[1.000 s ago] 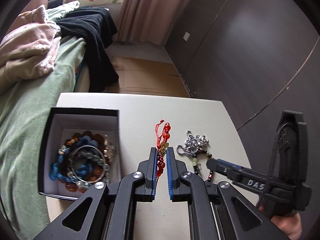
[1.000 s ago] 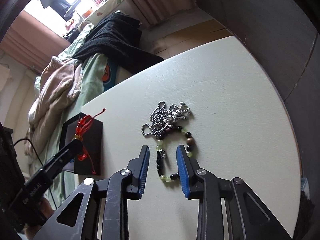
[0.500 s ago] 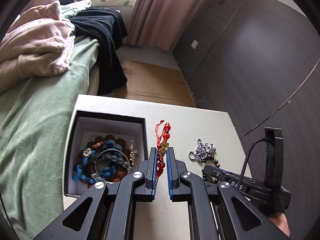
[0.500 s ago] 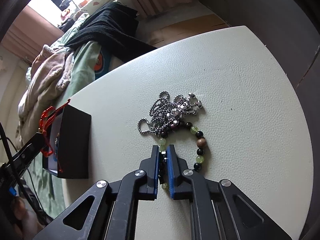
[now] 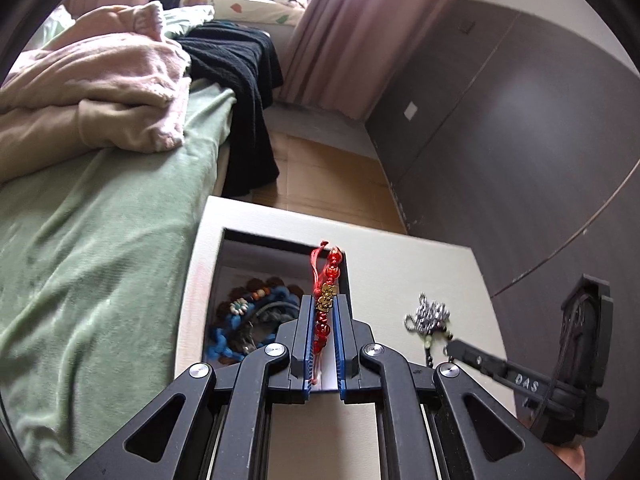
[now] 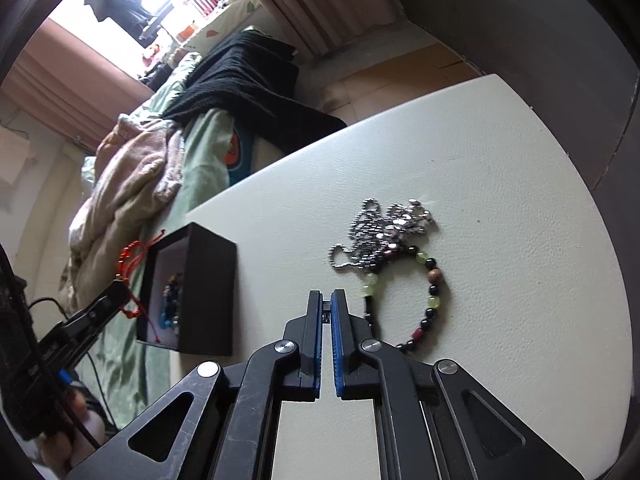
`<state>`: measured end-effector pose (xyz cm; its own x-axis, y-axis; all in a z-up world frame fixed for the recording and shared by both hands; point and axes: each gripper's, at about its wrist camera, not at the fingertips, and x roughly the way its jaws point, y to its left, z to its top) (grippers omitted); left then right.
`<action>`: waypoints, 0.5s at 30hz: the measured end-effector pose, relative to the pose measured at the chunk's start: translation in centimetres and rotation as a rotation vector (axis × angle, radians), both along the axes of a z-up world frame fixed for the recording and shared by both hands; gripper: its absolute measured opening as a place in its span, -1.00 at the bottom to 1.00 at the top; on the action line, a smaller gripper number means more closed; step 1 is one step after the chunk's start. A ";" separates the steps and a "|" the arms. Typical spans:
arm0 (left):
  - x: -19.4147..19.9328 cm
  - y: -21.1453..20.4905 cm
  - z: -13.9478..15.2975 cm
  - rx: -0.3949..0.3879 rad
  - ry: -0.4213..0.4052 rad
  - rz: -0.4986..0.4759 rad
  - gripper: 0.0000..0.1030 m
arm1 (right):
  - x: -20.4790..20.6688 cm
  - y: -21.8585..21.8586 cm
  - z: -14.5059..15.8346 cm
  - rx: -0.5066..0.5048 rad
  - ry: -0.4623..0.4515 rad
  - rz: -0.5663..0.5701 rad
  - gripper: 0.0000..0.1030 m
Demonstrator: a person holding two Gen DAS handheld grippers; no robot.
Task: Organize jewelry
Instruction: 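Carry the red-string bracelet to the black box and open the left tool, then move both open tools back over the silver chain and bead bracelet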
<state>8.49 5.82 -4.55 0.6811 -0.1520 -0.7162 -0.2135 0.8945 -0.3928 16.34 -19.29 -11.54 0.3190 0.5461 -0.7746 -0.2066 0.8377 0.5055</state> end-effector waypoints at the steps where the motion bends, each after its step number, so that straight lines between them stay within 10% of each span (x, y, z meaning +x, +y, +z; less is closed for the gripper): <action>1: -0.1 0.3 0.1 0.001 -0.008 0.012 -0.83 | -0.2 0.2 0.2 0.008 -0.007 0.005 -0.88; 7: 0.4 1.8 -0.4 -0.037 0.046 0.040 -0.53 | -1.0 1.4 1.4 0.058 -0.036 0.031 -0.88; 11: 0.2 2.7 -0.2 -0.055 0.029 0.070 0.12 | -1.3 2.6 2.1 0.102 -0.055 0.056 -0.88; 15: -0.1 3.4 0.2 -0.051 0.007 0.105 0.17 | -1.7 4.4 2.9 0.160 -0.074 0.094 -0.88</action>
